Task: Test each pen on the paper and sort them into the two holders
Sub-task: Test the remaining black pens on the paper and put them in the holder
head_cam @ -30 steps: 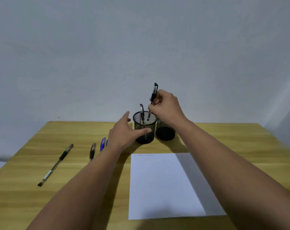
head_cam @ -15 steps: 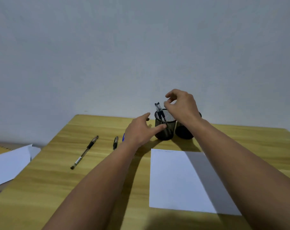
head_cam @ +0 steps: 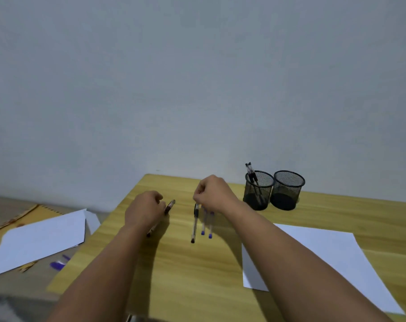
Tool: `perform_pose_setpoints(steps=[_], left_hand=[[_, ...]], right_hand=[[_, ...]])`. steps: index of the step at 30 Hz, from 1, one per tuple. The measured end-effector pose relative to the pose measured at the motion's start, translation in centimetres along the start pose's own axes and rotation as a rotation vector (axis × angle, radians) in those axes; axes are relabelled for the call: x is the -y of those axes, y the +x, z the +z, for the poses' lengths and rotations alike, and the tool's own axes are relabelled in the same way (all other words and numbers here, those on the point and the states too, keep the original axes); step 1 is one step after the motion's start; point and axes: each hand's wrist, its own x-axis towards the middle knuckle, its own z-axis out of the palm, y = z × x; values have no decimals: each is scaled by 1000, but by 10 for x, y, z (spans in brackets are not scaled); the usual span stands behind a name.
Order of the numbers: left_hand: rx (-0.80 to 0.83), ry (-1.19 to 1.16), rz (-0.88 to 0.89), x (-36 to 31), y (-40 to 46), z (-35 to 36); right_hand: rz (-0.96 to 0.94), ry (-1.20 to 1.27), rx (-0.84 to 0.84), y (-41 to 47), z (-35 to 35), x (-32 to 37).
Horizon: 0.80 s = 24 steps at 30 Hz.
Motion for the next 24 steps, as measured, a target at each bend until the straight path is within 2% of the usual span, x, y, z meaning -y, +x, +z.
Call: perform_pose_setpoints(steps=[5,10,16,24], left_hand=[[73,-173,-75,35,11,10],[41,-340,-85,49,23,12],[-26,-322,-19,53,25,18],[92,-187,165,42,11,2]], right_hand=[[93,-19,139,12,61,19],[157,-35,85,17,97,32],[180,-173,97,25,100,48],[110,-217,108,6,85,51]])
